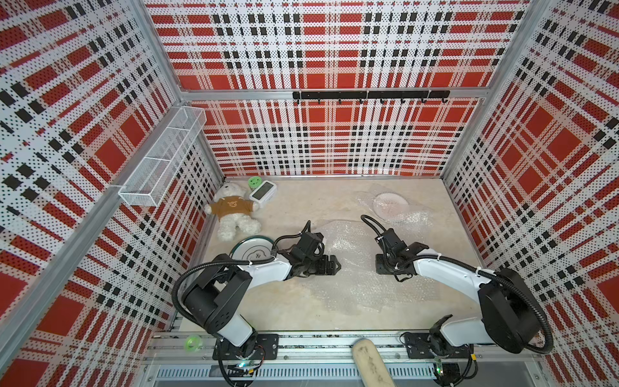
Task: Unpack dinner plates from bubble wrap
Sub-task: Adjust the bubble wrap on the bubble wrap.
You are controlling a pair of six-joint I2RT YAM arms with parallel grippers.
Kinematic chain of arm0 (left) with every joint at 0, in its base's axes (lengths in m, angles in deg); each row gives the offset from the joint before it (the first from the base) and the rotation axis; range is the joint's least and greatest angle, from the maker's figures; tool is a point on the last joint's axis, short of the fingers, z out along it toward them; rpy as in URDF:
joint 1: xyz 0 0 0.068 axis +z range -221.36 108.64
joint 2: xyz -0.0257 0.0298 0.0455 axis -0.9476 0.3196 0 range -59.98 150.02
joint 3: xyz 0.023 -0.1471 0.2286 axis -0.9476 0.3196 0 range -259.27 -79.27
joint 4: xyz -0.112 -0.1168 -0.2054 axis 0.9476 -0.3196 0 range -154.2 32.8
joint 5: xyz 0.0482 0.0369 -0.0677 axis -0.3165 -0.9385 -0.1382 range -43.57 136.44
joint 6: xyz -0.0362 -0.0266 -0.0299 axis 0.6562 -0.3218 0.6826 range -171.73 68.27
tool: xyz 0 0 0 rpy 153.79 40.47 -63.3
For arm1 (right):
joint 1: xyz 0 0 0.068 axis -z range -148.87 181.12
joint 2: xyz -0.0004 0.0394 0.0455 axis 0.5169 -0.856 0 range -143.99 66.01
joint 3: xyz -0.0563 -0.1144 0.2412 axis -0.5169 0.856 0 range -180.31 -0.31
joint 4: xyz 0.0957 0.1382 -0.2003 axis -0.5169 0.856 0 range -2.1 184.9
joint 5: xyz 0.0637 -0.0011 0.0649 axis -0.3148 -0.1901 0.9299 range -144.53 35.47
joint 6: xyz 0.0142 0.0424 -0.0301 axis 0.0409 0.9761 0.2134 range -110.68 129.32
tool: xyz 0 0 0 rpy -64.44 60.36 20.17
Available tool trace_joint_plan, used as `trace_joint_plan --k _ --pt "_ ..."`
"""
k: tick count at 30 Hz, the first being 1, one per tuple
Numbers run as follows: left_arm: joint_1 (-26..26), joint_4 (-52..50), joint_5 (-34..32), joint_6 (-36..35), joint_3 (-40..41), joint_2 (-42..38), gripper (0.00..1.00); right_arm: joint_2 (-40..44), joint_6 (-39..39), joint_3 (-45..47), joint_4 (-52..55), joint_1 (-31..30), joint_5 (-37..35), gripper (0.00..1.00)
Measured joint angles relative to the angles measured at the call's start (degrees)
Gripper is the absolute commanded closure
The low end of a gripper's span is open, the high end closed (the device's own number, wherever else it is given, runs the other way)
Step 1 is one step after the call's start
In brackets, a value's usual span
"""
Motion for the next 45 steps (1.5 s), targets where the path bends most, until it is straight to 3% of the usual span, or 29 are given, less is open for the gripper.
trace_joint_plan --k 4,15,18,24,33,38,45 --pt "0.0 0.5 0.3 0.1 0.4 -0.2 0.09 -0.3 -0.2 0.1 -0.3 0.0 -1.4 0.69" --pt "0.9 2.2 0.9 0.3 1.6 -0.6 0.09 -1.6 -1.3 0.1 -0.8 0.1 -2.5 0.95" --pt "1.0 2.5 1.0 0.3 1.7 -0.6 0.09 -1.6 -1.7 0.1 -0.8 0.2 -2.5 0.96" --pt "1.2 2.8 1.4 0.3 1.9 -0.6 0.1 -0.3 -2.1 -0.1 0.9 -0.6 -2.4 0.64" --pt "1.3 3.3 1.6 0.8 2.1 -0.6 0.1 2.1 0.7 0.5 3.0 -4.7 -2.5 0.33" --pt "1.5 3.7 1.9 1.0 2.2 -0.6 0.1 1.8 3.3 2.7 3.8 -4.8 -3.8 0.26" --pt "1.7 4.1 2.2 1.1 2.3 -0.4 0.1 1.5 5.9 3.5 3.8 -4.8 -6.4 0.33"
